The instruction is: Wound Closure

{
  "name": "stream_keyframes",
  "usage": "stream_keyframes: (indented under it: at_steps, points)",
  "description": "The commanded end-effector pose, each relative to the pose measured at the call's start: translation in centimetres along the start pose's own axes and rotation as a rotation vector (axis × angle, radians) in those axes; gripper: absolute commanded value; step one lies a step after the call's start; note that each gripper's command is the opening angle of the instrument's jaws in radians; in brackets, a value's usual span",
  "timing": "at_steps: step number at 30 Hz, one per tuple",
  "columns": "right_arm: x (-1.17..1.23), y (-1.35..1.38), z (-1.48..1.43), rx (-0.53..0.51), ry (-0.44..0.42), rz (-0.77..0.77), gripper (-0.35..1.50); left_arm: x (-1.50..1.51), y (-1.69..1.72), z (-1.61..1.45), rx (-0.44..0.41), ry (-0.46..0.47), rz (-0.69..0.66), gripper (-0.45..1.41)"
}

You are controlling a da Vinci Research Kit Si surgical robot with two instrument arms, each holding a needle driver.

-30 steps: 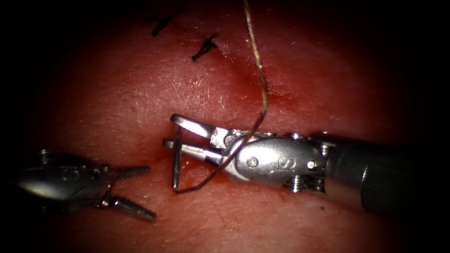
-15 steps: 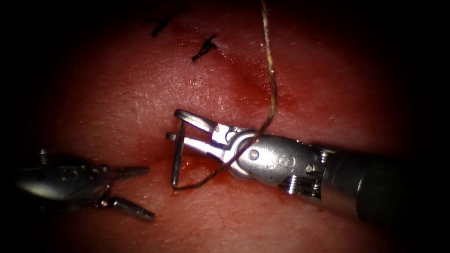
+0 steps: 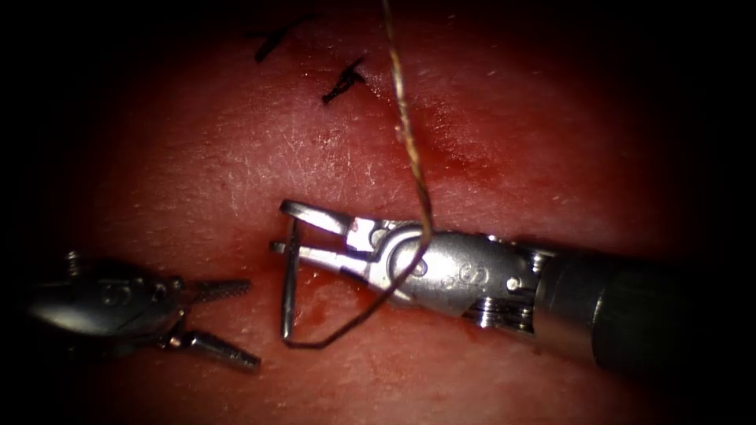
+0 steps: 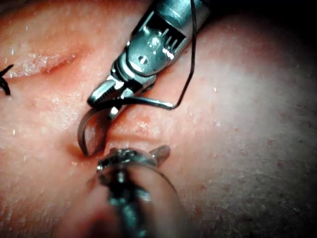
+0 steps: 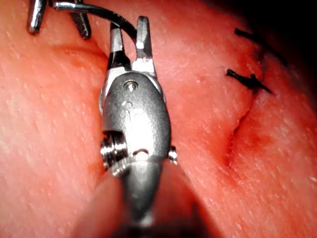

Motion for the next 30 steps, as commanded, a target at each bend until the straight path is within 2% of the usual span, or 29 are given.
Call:
stream_keyframes:
  at_steps: [1, 6, 8, 10, 14, 17, 27, 30]
  points:
    - [0.07, 0.01, 0.09, 0.012, -0.004, -0.017, -0.35, 0.0, 0.01, 0.07, 0.001, -0.001, 0.0, 0.41]
    - [0.08, 0.06, 0.07, 0.019, -0.023, -0.035, -0.35, 0.0, 0.01, 0.07, 0.001, -0.001, 0.001, 0.41]
    - [-0.04, 0.14, 0.04, 0.0, -0.066, -0.037, -0.35, 0.0, 0.01, 0.07, 0.001, -0.001, 0.0, 0.41]
    - [-0.16, 0.15, 0.04, -0.008, -0.074, -0.037, -0.35, 0.0, 0.01, 0.07, 0.001, -0.001, 0.0, 0.41]
    - [-0.36, 0.06, 0.08, -0.004, -0.088, 0.007, -0.35, 0.0, 0.01, 0.07, 0.002, -0.001, 0.0, 0.41]
    - [-0.43, 0.01, 0.08, -0.004, -0.096, 0.028, -0.35, -0.01, 0.01, 0.06, 0.003, -0.001, 0.0, 0.41]
    - [-0.06, 0.25, -0.05, -0.078, -0.043, 0.065, -0.35, -0.02, 0.0, 0.05, 0.003, -0.001, -0.002, 0.41]
    - [0.04, 0.28, -0.13, -0.049, 0.006, 0.073, -0.35, -0.04, -0.01, 0.04, 0.004, 0.0, -0.003, 0.41]
